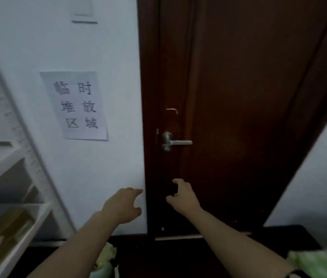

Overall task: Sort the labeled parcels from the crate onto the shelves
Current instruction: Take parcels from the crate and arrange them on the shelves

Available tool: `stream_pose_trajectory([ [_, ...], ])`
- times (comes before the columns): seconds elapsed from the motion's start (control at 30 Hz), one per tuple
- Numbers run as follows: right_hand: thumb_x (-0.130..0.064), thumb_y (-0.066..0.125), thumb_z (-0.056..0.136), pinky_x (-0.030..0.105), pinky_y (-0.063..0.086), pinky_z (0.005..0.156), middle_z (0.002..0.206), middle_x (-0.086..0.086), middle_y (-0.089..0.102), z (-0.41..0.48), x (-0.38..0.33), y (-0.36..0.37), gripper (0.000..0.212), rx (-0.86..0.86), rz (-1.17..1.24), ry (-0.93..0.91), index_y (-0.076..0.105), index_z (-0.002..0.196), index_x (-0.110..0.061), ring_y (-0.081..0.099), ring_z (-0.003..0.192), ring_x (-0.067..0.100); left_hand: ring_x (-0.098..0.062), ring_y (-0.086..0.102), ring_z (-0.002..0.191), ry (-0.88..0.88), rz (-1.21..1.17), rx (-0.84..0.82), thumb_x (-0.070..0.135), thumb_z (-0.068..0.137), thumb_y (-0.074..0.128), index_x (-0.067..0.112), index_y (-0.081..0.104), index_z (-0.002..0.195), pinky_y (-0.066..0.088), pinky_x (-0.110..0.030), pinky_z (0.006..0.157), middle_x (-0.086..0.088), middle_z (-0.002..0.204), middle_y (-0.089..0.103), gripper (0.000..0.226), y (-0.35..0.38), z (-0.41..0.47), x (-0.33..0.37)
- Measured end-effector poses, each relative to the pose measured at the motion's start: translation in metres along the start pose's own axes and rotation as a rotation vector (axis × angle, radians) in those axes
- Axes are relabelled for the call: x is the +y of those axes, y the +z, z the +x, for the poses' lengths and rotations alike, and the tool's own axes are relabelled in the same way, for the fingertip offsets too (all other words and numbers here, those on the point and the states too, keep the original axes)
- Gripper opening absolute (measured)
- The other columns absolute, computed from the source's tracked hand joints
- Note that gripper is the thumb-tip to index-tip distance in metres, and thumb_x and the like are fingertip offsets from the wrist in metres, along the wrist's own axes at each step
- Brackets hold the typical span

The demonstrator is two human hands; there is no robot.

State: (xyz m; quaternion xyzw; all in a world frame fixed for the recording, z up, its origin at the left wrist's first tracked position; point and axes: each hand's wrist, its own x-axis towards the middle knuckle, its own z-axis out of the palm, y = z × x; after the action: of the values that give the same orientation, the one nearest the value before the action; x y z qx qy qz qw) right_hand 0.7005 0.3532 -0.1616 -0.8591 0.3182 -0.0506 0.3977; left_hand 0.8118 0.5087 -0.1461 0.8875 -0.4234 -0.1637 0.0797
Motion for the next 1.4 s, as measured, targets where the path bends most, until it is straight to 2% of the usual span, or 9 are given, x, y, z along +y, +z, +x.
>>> stream_pose_trajectory([
  [0.2,-0.019,0.061,0.09,0.022,0.046,0.082,0.14,0.006,0.031,-0.084,0.105,-0.081,0.064,0.224,0.106,0.243,0.029,0.145,-0.019,0.051,0.09,0.008,-0.017,0.038,0.132,0.293,0.011,-0.128,0.03,0.091,0.057,0.021,0.025,0.15,0.035,-0.026,0.106,-0.001,0.147,0.036,0.068,0.039,0.021,0.136],
  [0.33,-0.02,0.062,0.088,0.022,0.044,0.081,0.134,0.009,0.036,-0.146,0.175,-0.139,0.061,0.396,0.093,0.389,0.034,0.142,-0.018,0.056,0.093,0.017,-0.015,0.04,0.13,0.454,0.069,-0.184,0.031,0.09,0.058,0.024,0.027,0.149,0.04,-0.026,0.102,0.001,0.144,0.038,0.067,0.066,0.02,0.239],
  [0.43,-0.019,0.063,0.085,0.027,0.045,0.091,0.132,0.011,0.038,-0.194,0.224,-0.179,0.061,0.48,0.1,0.472,0.037,0.141,-0.014,0.058,0.104,0.026,-0.016,0.04,0.131,0.542,0.107,-0.208,0.032,0.089,0.059,0.025,0.028,0.149,0.042,-0.028,0.102,0.001,0.147,0.036,0.067,0.09,0.014,0.319],
  [0.73,-0.026,0.061,0.089,0.033,0.046,0.097,0.141,0.008,0.036,-0.362,0.391,-0.304,0.06,0.61,0.069,0.691,0.035,0.142,-0.018,0.053,0.117,0.024,-0.018,0.052,0.12,0.83,0.182,-0.288,0.038,0.08,0.059,0.03,0.043,0.14,0.048,-0.032,0.093,0.001,0.138,0.051,0.062,0.183,-0.03,0.568],
  [0.9,-0.02,0.058,0.091,0.03,0.05,0.077,0.131,0.008,0.052,-0.435,0.471,-0.356,0.05,0.687,0.096,0.777,0.042,0.138,-0.015,0.061,0.102,0.023,-0.019,0.044,0.129,0.892,0.243,-0.336,0.036,0.087,0.057,0.024,0.034,0.146,0.042,-0.031,0.101,0.0,0.146,0.041,0.065,0.238,-0.045,0.667],
  [1.03,-0.012,0.054,0.092,0.034,0.05,0.089,0.128,0.009,0.058,-0.459,0.523,-0.383,0.04,0.755,0.136,0.823,0.051,0.131,-0.011,0.06,0.107,0.024,-0.02,0.052,0.12,0.924,0.226,-0.368,0.029,0.088,0.059,0.021,0.042,0.141,0.047,-0.033,0.095,-0.003,0.136,0.052,0.057,0.27,-0.042,0.735],
  [1.13,-0.005,0.046,0.093,0.027,0.048,0.085,0.123,0.01,0.06,-0.465,0.561,-0.404,0.035,0.805,0.207,0.875,0.054,0.127,-0.012,0.059,0.108,0.025,-0.02,0.059,0.107,0.924,0.165,-0.374,0.028,0.088,0.057,0.022,0.045,0.14,0.052,-0.034,0.088,-0.004,0.127,0.059,0.053,0.295,-0.032,0.789],
  [1.27,0.002,0.042,0.089,0.027,0.044,0.093,0.128,0.007,0.059,-0.464,0.612,-0.445,0.043,0.872,0.219,0.93,0.056,0.126,-0.013,0.056,0.115,0.022,-0.021,0.054,0.118,0.969,0.093,-0.393,0.025,0.087,0.058,0.021,0.045,0.14,0.048,-0.034,0.094,-0.004,0.134,0.055,0.055,0.338,-0.011,0.865],
  [1.4,0.002,0.042,0.089,0.029,0.042,0.098,0.128,0.006,0.059,-0.46,0.658,-0.492,0.041,0.958,0.22,0.983,0.058,0.124,-0.012,0.054,0.117,0.022,-0.017,0.057,0.112,0.997,0.124,-0.48,0.023,0.092,0.056,0.026,0.046,0.139,0.05,-0.031,0.09,-0.001,0.134,0.055,0.048,0.393,0.012,0.935],
])
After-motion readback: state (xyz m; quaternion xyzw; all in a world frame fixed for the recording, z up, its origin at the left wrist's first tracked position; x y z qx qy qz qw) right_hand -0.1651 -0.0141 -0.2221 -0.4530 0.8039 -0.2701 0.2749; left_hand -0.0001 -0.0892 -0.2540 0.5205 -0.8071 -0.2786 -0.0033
